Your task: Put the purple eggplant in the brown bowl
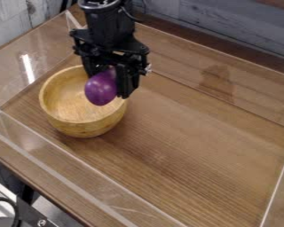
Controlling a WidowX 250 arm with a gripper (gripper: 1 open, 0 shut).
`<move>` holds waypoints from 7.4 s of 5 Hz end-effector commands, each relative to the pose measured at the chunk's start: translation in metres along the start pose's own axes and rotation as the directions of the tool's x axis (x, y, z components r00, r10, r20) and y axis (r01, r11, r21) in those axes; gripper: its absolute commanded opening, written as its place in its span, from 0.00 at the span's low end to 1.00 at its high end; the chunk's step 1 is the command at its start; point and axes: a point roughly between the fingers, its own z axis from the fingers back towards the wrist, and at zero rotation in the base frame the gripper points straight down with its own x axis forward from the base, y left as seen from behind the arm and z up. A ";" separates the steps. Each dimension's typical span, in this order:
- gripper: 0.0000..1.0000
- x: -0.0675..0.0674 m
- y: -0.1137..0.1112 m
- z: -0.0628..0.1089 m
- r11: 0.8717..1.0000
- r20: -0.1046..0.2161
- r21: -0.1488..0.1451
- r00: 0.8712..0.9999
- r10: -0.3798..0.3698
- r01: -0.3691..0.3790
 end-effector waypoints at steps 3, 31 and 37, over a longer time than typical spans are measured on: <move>0.00 -0.002 0.013 0.006 1.000 0.052 0.011 0.999 0.001 -0.001; 1.00 0.041 0.003 -0.038 1.000 -0.013 -0.010 1.000 0.026 -0.026; 1.00 0.052 0.001 -0.055 0.999 -0.006 -0.022 0.999 0.049 -0.049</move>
